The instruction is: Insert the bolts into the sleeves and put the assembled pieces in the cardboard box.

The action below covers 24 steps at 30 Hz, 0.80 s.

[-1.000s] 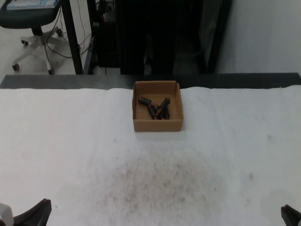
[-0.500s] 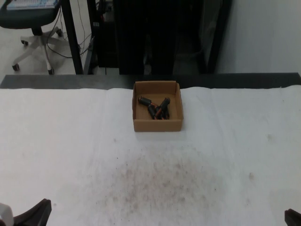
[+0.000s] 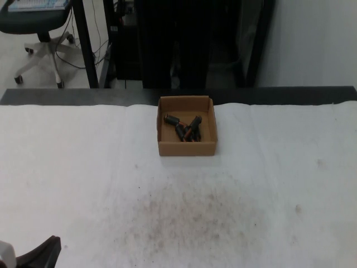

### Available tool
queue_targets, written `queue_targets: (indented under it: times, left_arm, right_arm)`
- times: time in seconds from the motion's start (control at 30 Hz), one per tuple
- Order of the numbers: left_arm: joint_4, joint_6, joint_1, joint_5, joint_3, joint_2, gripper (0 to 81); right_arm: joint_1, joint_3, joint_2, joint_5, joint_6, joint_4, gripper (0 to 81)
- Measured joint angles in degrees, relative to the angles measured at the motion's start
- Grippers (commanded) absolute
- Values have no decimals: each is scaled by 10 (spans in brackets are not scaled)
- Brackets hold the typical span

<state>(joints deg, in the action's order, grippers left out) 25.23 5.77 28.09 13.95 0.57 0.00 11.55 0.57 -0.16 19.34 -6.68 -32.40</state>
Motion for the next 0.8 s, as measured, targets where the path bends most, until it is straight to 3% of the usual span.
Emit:
queue_targets:
  times: [0.37,0.8]
  left_arm:
    - [0,0,0,0,0,0,3]
    - [0,0,0,0,0,0,3]
  right_arm:
    - [0,0,0,26,-15,-1,8]
    - [0,0,0,-18,-24,-1,8]
